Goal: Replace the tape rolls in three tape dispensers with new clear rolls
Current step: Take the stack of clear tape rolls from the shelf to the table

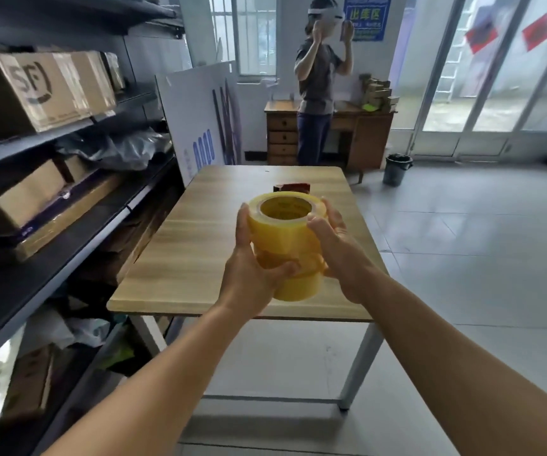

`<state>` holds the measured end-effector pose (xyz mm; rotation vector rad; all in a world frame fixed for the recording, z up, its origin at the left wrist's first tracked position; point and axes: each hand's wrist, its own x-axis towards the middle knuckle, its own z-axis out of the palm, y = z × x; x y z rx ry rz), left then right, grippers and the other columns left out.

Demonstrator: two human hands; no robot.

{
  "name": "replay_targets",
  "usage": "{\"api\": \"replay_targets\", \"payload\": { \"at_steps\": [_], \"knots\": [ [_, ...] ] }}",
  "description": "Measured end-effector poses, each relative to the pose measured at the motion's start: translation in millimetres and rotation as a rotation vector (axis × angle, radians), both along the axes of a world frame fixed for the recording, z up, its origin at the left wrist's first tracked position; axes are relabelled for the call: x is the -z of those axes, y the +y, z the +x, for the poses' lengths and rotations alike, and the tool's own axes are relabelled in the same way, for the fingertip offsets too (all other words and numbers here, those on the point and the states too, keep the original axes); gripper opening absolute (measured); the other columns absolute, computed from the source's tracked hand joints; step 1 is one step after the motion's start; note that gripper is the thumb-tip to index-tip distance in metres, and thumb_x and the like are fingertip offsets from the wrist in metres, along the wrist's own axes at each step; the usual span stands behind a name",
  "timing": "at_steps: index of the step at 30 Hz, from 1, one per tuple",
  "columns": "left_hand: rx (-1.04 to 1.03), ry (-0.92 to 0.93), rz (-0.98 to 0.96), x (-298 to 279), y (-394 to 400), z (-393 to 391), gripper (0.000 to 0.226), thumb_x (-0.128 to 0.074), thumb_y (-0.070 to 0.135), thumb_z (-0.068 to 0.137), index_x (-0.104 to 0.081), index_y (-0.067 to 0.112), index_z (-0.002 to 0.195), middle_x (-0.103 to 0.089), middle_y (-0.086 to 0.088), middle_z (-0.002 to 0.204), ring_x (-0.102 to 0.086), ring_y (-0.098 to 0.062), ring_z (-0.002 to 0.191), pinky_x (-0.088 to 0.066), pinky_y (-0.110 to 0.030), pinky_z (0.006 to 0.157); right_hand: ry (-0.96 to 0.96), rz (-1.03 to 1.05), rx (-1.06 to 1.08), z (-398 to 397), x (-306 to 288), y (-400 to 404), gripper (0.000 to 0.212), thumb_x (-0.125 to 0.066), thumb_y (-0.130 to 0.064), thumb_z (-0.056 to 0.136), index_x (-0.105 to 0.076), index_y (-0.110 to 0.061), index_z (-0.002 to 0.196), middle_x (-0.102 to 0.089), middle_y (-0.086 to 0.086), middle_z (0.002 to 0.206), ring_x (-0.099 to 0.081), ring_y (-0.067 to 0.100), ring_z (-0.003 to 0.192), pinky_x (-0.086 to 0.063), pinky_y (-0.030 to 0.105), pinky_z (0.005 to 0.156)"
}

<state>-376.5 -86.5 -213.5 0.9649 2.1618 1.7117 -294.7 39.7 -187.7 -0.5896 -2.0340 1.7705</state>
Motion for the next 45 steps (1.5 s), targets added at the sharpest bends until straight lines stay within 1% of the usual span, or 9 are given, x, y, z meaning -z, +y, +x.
{"api": "replay_targets", "payload": {
  "at_steps": [5,9,15,18,24,29,38,40,45],
  "knots": [
    [0.096,-0.056,0.005,24.1,44.5,-3.9,0.12,-0.08,0.02,0.073,0.014,0.06,0.136,-0.028,0.024,0.125,-0.04,-0.011,0.116,-0.042,-0.038,0.09,0.006,-0.029,0.054,6.5,18.3,37.0,0.04,-0.046,-0.06,0.079,-0.03,-0.078,0.111,-0.045,-0.018,0.12,-0.051,0.012,0.106,-0.052,0.042,0.082],
    [0.106,-0.118,-0.012,42.6,85.3,-10.1,0.122,-0.081,0.019,0.071,0.013,0.058,0.138,-0.032,0.023,0.126,-0.041,-0.01,0.115,-0.042,-0.037,0.089,-0.007,-0.061,0.065,-1.1,43.3,81.4,0.064,-0.048,-0.058,0.078,-0.022,-0.059,0.137,-0.045,-0.018,0.121,-0.051,0.015,0.11,-0.049,0.05,0.092],
    [0.06,-0.173,-0.034,67.1,156.2,-22.2,0.118,-0.08,0.018,0.071,0.007,0.062,0.136,-0.036,0.023,0.123,-0.042,-0.012,0.115,-0.045,-0.038,0.09,-0.048,-0.118,0.017,-21.0,74.2,157.5,0.067,-0.048,-0.056,0.078,-0.017,-0.059,0.138,-0.041,-0.025,0.117,-0.049,0.011,0.107,-0.048,0.043,0.089],
    [0.024,-0.206,-0.035,73.8,196.6,-28.2,0.117,-0.081,0.014,0.069,0.002,0.064,0.135,-0.039,0.019,0.128,-0.045,-0.016,0.12,-0.047,-0.049,0.096,-0.047,-0.133,-0.009,-29.0,82.5,200.3,0.065,-0.048,-0.054,0.079,-0.018,-0.061,0.136,-0.041,-0.026,0.116,-0.049,0.009,0.107,-0.048,0.041,0.088],
    [0.007,-0.28,0.021,82.1,270.8,-30.3,0.119,-0.084,0.014,0.064,-0.003,0.058,0.139,-0.041,0.008,0.14,-0.049,-0.023,0.124,-0.048,-0.054,0.095,-0.068,-0.11,-0.002,-34.7,82.4,272.4,0.063,-0.05,-0.053,0.08,-0.022,-0.058,0.136,-0.047,-0.007,0.132,-0.051,0.02,0.117,-0.046,0.048,0.098],
    [0.029,-0.3,0.007,93.7,315.6,-27.4,0.119,-0.082,0.008,0.067,-0.002,0.054,0.143,-0.04,0.018,0.132,-0.047,-0.018,0.123,-0.047,-0.049,0.097,-0.079,-0.134,0.011,-27.7,84.6,309.7,0.038,-0.05,-0.049,0.08,-0.034,-0.081,0.094,-0.051,-0.016,0.118,-0.055,0.013,0.108,-0.051,0.035,0.084],
    [-0.017,-0.273,-0.028,117.4,371.2,-24.2,0.118,-0.083,0.012,0.067,-0.002,0.056,0.141,-0.034,0.045,0.114,-0.046,-0.013,0.117,-0.048,-0.052,0.095,-0.124,-0.174,-0.01,-30.2,110.4,370.3,0.041,-0.049,-0.051,0.08,-0.028,-0.069,0.11,-0.047,-0.018,0.117,-0.052,0.012,0.108,-0.049,0.032,0.081],
    [-0.066,-0.272,-0.027,123.0,385.6,-26.2,0.118,-0.083,0.013,0.067,-0.002,0.057,0.141,-0.039,0.037,0.119,-0.046,-0.013,0.118,-0.048,-0.051,0.095,-0.123,-0.17,-0.059,-38.0,116.2,387.7,0.039,-0.049,-0.051,0.08,-0.03,-0.073,0.106,-0.049,-0.017,0.118,-0.053,0.013,0.108,-0.05,0.032,0.082],
    [-0.291,-0.276,-0.027,134.3,426.2,-22.6,0.116,-0.082,0.018,0.069,0.0,0.056,0.14,-0.033,0.019,0.135,-0.044,-0.016,0.123,-0.049,-0.047,0.094,-0.169,-0.139,-0.246,-67.5,129.8,439.3,0.067,-0.051,-0.05,0.076,-0.029,-0.048,0.139,-0.046,-0.002,0.135,-0.05,0.024,0.118,-0.047,0.05,0.098]
  ]
}}
